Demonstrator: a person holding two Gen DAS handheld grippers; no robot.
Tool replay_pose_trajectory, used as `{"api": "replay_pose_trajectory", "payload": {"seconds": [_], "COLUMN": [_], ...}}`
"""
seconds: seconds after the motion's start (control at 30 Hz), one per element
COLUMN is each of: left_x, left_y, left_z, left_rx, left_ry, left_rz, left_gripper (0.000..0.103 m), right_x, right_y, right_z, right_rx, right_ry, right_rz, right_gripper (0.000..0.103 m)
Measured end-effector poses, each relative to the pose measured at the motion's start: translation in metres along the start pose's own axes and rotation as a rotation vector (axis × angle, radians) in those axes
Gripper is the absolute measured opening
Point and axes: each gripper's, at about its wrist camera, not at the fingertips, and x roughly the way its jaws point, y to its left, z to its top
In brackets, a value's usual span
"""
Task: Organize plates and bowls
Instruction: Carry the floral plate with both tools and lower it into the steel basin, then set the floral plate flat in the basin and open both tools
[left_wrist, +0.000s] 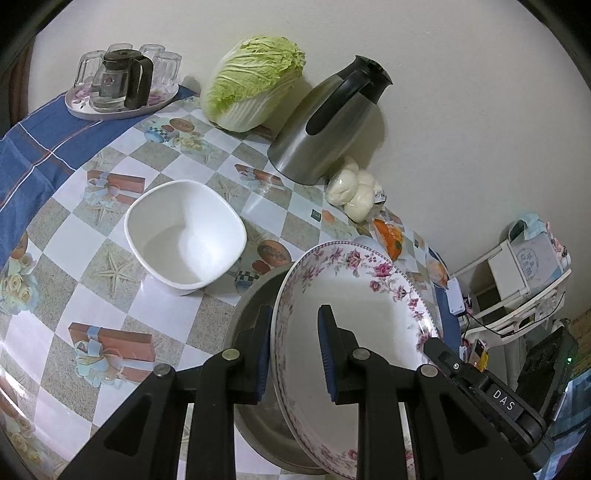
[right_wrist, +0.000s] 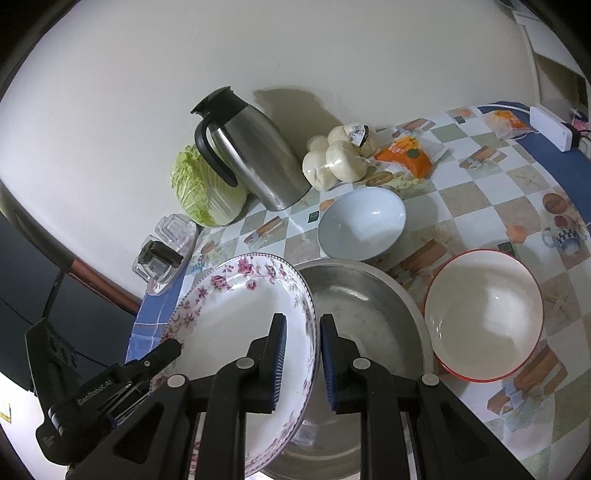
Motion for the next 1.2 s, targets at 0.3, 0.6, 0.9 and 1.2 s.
{"api": "replay_pose_trajectory", "payload": {"seconds": [0.3,0.6,0.9,1.2], "left_x": [0.027,0.052,0.069,0.074], "left_y": [-0.002,0.001,0.002,0.002], "left_z": [-0.008,-0.017,-0.021,-0.020], "left_rx": [0.021,0.024,0.017,0.018], "left_ry": [0.068,0.125,0.155,0.158], "left_rz": [0.036,0.073,0.089,0.103], "left_gripper": [0.024,0.024,0.024,0.024], "right_x": [0.017,0.037,0.045,0.051], "right_y": [-0.020,-0.039,-0.046,-0.048], "right_z": [-0.004,-0.011,-0.012,-0.013], "right_rx": [0.019,0.043,0.045,0.047], "right_ry": [0.042,0.091,0.100,0.107], "right_rz": [-0.040,-0.080,-0.108,-0.114], "right_gripper": [0.020,0.020,0.020,0.020]}}
